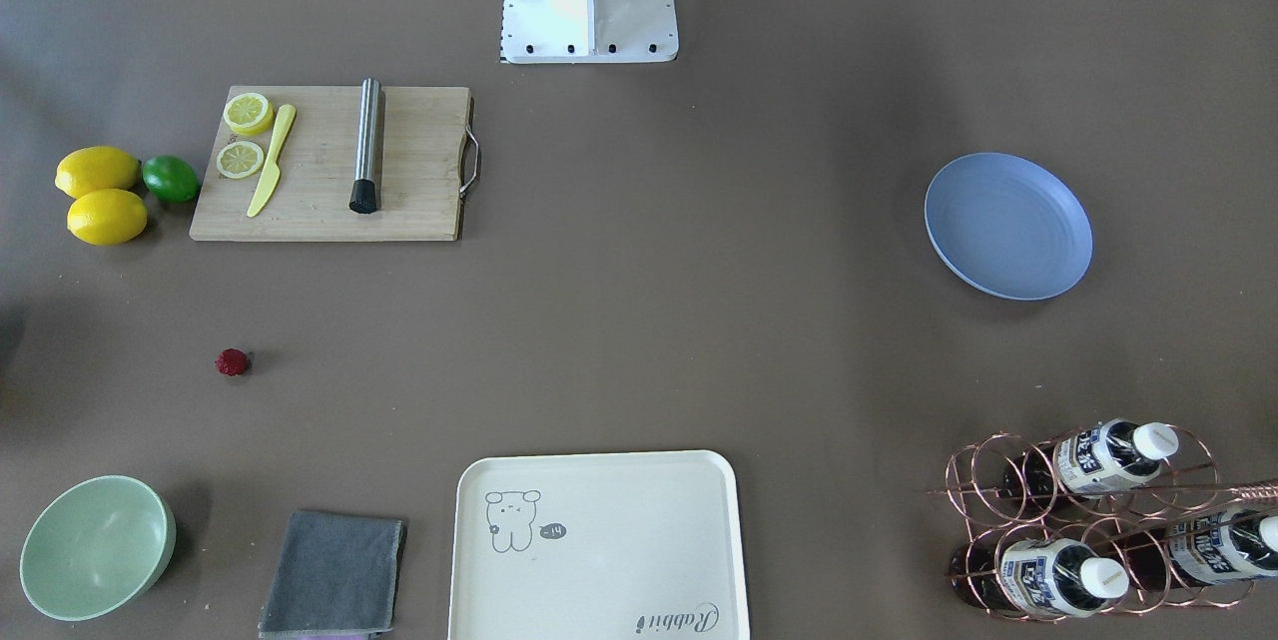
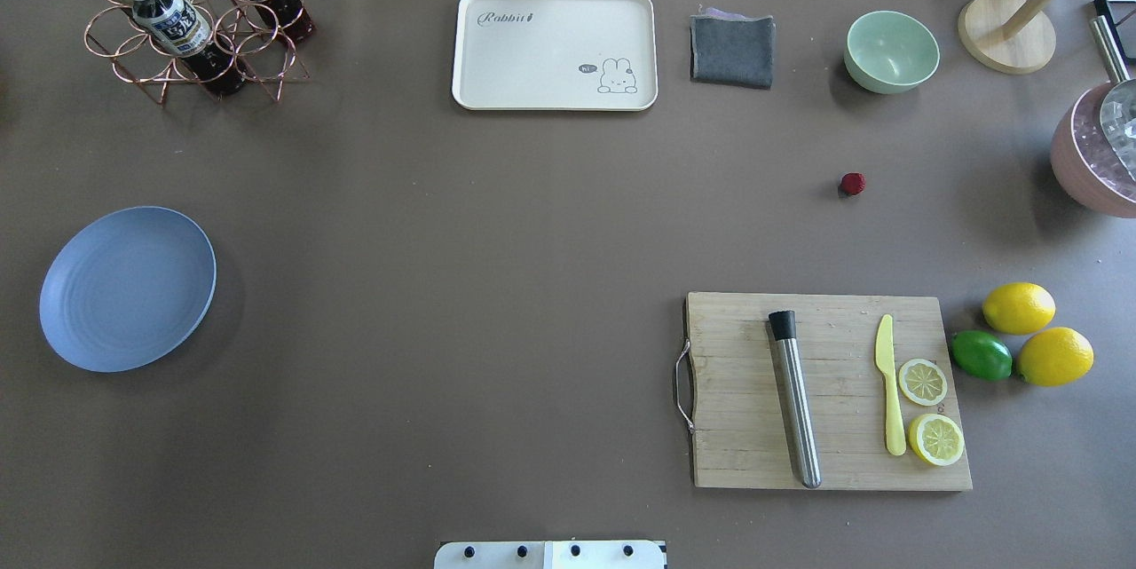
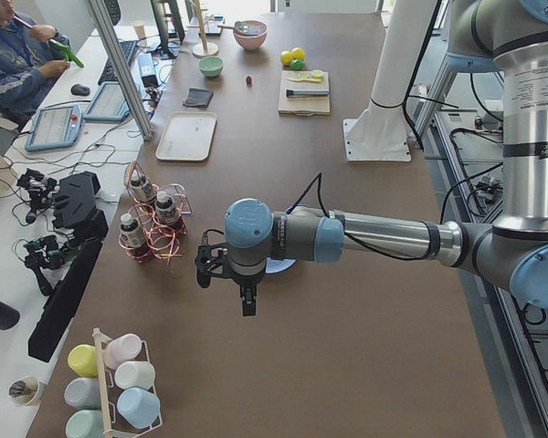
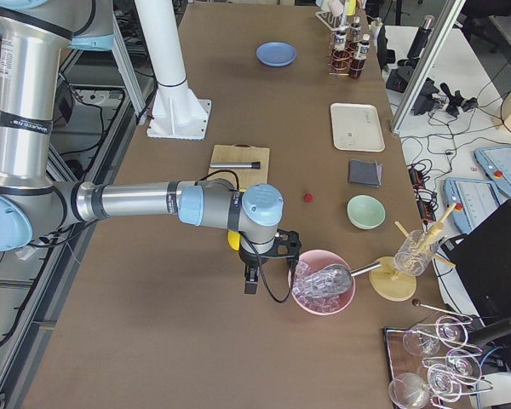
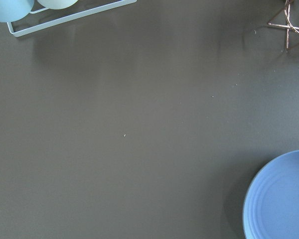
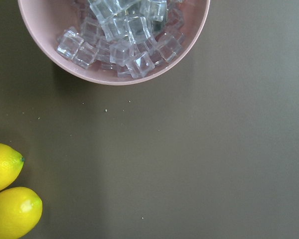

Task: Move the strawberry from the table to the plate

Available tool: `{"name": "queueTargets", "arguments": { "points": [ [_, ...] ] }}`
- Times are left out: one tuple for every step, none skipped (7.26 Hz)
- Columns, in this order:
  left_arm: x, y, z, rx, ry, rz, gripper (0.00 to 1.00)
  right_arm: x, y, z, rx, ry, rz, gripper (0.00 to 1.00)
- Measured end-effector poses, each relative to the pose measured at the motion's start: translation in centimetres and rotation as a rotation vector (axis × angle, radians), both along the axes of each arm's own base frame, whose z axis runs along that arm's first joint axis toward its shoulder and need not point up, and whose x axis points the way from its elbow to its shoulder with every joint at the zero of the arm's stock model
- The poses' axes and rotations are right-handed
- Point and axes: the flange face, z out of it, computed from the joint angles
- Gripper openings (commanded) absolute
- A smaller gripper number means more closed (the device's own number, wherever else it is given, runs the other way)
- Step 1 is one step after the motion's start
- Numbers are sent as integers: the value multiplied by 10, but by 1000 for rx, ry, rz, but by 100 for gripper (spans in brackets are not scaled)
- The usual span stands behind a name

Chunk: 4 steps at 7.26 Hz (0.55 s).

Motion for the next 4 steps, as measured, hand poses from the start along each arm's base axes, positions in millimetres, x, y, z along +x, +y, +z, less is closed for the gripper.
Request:
{"name": "queueTargets", "arguments": {
  "points": [
    [0,0,0,1,-1,0,98,0,0,0,0,0,0,100],
    [0,0,-1,3,-3,0,98,0,0,0,0,0,0,100],
    [0,0,-1,7,-3,0,98,0,0,0,0,0,0,100],
    [0,0,-3,12,-3,0,98,0,0,0,0,0,0,100]
  ]
}}
